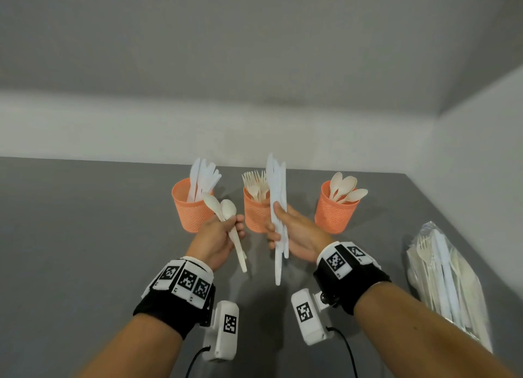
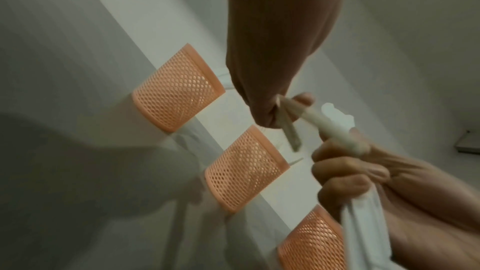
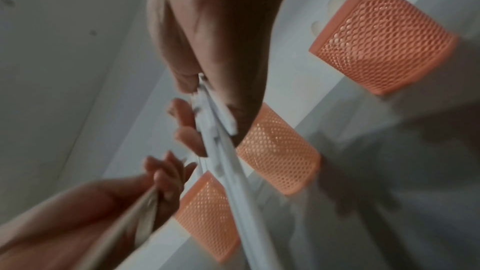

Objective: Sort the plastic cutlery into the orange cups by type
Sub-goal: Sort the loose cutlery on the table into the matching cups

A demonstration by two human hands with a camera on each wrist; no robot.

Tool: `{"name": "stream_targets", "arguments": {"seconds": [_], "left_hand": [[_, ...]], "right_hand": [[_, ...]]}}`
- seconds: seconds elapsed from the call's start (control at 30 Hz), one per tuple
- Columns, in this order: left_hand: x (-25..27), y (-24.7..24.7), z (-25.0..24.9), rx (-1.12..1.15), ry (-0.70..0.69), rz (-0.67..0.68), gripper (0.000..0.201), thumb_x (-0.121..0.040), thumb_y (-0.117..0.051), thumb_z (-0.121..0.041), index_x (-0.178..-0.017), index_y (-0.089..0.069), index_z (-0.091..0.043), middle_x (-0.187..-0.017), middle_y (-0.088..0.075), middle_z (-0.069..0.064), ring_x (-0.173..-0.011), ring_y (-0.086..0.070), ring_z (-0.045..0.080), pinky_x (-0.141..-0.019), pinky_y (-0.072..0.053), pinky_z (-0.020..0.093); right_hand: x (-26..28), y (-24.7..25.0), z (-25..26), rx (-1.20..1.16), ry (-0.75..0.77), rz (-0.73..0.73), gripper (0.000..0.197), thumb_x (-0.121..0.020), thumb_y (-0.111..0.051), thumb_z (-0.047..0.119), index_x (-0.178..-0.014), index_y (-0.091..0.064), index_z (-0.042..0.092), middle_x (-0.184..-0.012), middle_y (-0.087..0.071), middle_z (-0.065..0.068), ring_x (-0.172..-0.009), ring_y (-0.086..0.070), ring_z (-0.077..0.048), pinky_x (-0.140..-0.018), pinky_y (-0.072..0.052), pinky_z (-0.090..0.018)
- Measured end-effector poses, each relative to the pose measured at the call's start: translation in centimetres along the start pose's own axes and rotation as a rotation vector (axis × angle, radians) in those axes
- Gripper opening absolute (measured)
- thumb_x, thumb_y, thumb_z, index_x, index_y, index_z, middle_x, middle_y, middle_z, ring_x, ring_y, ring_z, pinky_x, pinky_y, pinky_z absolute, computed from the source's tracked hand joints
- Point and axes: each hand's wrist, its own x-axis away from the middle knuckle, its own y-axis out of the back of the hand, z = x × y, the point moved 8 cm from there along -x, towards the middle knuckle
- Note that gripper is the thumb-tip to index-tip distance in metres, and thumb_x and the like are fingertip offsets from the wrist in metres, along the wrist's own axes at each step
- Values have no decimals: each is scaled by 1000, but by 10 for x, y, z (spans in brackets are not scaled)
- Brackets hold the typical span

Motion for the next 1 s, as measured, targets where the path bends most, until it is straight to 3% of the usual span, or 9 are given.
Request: {"name": "stream_targets", "arguments": {"seconds": [0.13,0.23,0.33,0.5,0.63,0.7,0.77,0.9,1.0], "left_hand": [[4,24,-19,-36,-53,-52,15,-99,-38,-19,-101,-53,-20,-62,-61,-2,-42,-51,6,-46,-46,21],[5,47,-33,-31,-81,-92,18,-100,-35,-19,-101,-53,-16,-52,-59,-7,-38,-45,4,-42,-40,16],[9,63,-46,-25,-91,-101,23,-100,-35,-15,-93,-57,-14,-56,-61,-5,-42,-49,4,-45,-41,16],[15,81,-59,-53,-120,-103,22,-99,-37,-19,-95,-58,-16,-68,-66,-3,-51,-60,4,-55,-49,20],[12,93,-62,-66,-102,-101,24,-100,-35,-19,-94,-58,-16,-66,-69,-5,-52,-61,4,-58,-49,22],[10,96,-62,-70,-96,-95,24,-100,-35,-20,-95,-58,-16,-66,-70,-6,-52,-61,4,-55,-51,19],[8,97,-62,-68,-89,-86,24,-100,-35,-19,-95,-58,-16,-65,-70,-6,-52,-62,4,-53,-51,18],[3,92,-60,-72,-76,-72,24,-100,-34,-19,-93,-57,-16,-63,-69,-5,-51,-61,4,-56,-50,19],[1,83,-58,-55,-62,-55,23,-100,-35,-18,-92,-57,-14,-65,-68,-3,-49,-60,5,-54,-51,18]], "right_hand": [[-22,-4,30,-56,47,27,26,-100,-31,35,-115,-47,21,-50,-38,5,-38,-31,-5,-41,-30,-19],[-51,-18,55,-98,157,-40,15,-100,-38,19,-111,-45,13,-49,-42,4,-40,-37,-8,-42,-35,-21],[-72,-49,81,-84,334,-61,12,-99,-37,9,-99,-47,14,-60,-45,0,-52,-43,-12,-56,-39,-24],[-99,-97,93,146,559,-71,12,-100,-33,9,-104,-41,17,-73,-53,-3,-74,-54,-13,-80,-46,-25],[-131,-102,70,320,482,-135,12,-95,-44,13,-102,-46,23,-102,-58,-11,-94,-56,-18,-88,-46,-31],[-142,-102,55,368,398,-122,25,-93,-50,16,-117,-45,22,-117,-55,-9,-107,-55,-23,-95,-46,-35],[-146,-101,48,410,367,-121,40,-95,-48,18,-133,-37,18,-132,-51,-9,-117,-51,-20,-105,-39,-34],[-138,-94,60,476,410,-155,44,-98,-40,7,-141,-31,11,-140,-45,-11,-122,-44,-15,-98,-32,-22],[-126,-84,75,481,491,-214,41,-98,-38,4,-138,-36,12,-135,-48,-10,-116,-45,-12,-88,-37,-9]]}}
